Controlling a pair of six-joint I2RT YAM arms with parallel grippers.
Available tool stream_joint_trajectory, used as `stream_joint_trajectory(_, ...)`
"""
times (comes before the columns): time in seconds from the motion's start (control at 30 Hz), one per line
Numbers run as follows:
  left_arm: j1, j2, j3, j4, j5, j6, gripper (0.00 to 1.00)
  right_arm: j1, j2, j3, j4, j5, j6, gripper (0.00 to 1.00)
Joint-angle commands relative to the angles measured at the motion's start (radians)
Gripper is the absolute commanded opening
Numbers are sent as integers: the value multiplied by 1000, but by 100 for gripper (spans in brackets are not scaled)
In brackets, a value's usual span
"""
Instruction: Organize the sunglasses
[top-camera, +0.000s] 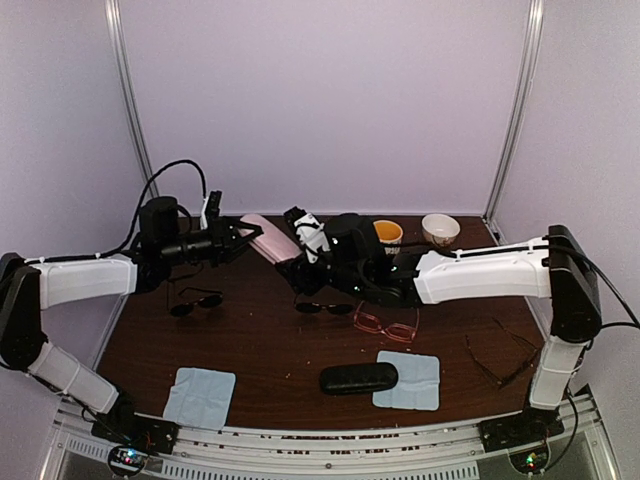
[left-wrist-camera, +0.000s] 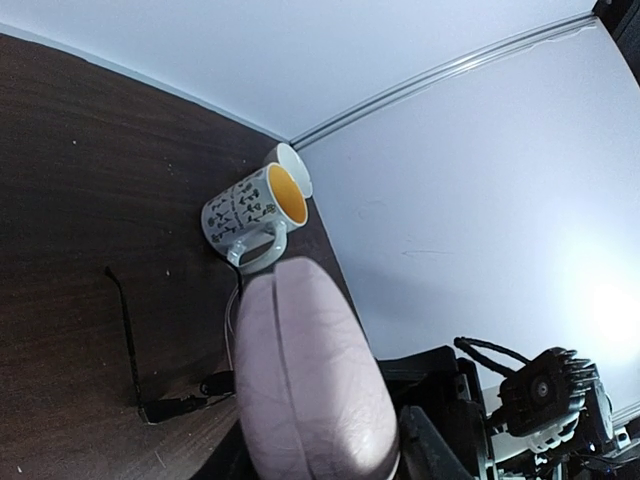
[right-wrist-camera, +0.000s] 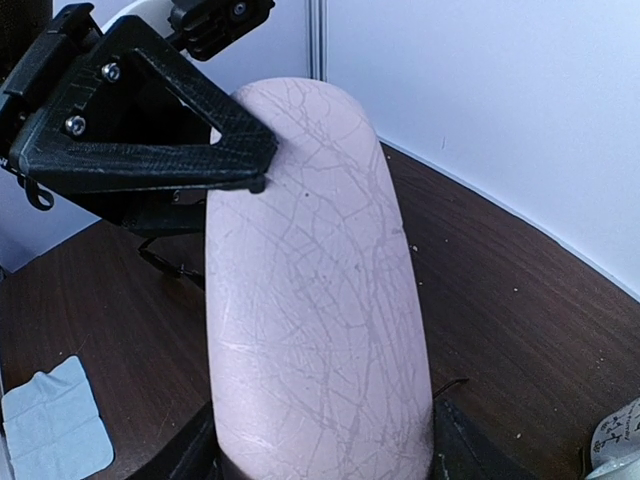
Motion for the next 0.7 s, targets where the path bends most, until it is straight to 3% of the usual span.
stream_joint_trajectory(0.0, -7, 7, -30, 59, 7, 34, 13, 21, -43, -11, 82, 6, -3, 37)
stream_joint_trajectory(0.2, -7, -10, -44, 14, 24, 132, 3, 13, -83, -36, 27, 29, -6, 74)
stream_joint_trajectory(0.3, -8, -20, -33, -50, 22, 207, 0, 2, -110, -58, -5, 16, -1, 87)
stream_joint_trajectory(0.43, -7, -22, -7, -135, 25, 329, 0, -36, -166, -75, -60, -59, 35, 99)
stream_joint_trajectory(0.5, -8, -18, 9, -164, 30, 382, 0, -62, -194, -86, -85, -129, 56, 100)
stream_joint_trajectory(0.67, -8, -6, 36, -152, 123, 476, 0, -171, -229, -89, -176, -496, 113, 100)
